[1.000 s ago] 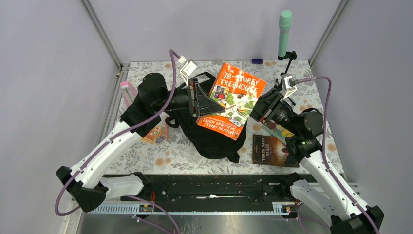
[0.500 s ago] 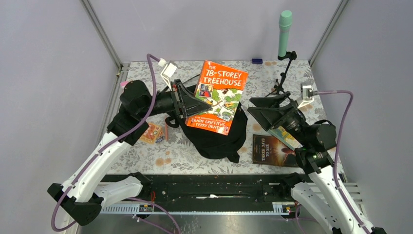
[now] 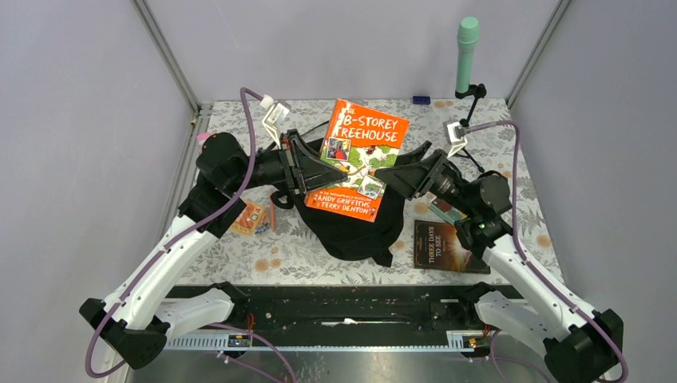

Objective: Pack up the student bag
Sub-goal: Pick up the book from the center of the board.

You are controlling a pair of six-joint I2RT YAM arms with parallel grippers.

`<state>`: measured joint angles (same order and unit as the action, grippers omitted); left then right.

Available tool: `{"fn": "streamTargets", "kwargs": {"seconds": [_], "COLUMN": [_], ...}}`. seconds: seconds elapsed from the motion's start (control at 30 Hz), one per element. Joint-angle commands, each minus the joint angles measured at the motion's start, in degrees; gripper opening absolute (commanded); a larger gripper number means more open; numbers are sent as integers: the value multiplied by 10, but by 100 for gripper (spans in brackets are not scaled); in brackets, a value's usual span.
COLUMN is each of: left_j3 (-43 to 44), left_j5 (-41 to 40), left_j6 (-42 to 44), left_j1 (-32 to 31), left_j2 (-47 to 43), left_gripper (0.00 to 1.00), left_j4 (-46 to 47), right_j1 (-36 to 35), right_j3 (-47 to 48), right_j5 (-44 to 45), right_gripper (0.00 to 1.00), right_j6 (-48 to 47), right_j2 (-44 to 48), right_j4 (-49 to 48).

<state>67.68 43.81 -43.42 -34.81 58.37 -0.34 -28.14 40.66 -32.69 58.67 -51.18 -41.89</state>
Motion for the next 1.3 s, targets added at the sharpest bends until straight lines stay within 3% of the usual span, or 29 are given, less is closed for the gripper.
{"fn": "streamTargets", "kwargs": {"seconds": [0.0,0.2,0.3,0.4,0.43,0.47,0.57,0.63,0.67,0.8,0.93,1.07,1.27], "left_j3": [7,3,0,-3,-2,-1,-2,-18,-31,-53,-68,-89,-81], "left_j5": [40,60,61,61,61,58,3,-67,-107,-159,-184,-200,-217], "left_j6": [-7,-9,-5,13,28,51,180,260,283,336,364,395,407], "left_j1": [-3,-4,-4,-4,-4,-4,-4,-4,-4,-4,-34,-74,-110], "left_j2": [-3,4,5,5,5,3,-4,-6,-2,46,91,138,209], "left_gripper": [0,0,0,0,4,18,75,93,96,98,98,99,99], "left_j4": [99,115,117,96,76,48,-70,-133,-156,-208,-212,-210,-221], "right_j1": [-28,-42,-42,-42,-42,-41,-31,-20,-12,37,90,97,96], "right_j3": [42,66,64,54,46,37,23,29,36,47,24,-12,-89], "right_j5": [-33,-51,-49,-38,-28,-17,20,55,81,172,215,292,311], "right_gripper": [97,80,54,14,4,0,0,0,0,0,0,0,0], "right_j6": [29,39,47,49,44,35,-14,-67,-94,-135,-143,-151,-142], "right_j2": [-37,-59,-57,-55,-51,-45,-8,19,36,110,174,235,332], "right_j4": [-98,-119,-131,-129,-122,-108,-15,103,171,393,521,600,633]}}
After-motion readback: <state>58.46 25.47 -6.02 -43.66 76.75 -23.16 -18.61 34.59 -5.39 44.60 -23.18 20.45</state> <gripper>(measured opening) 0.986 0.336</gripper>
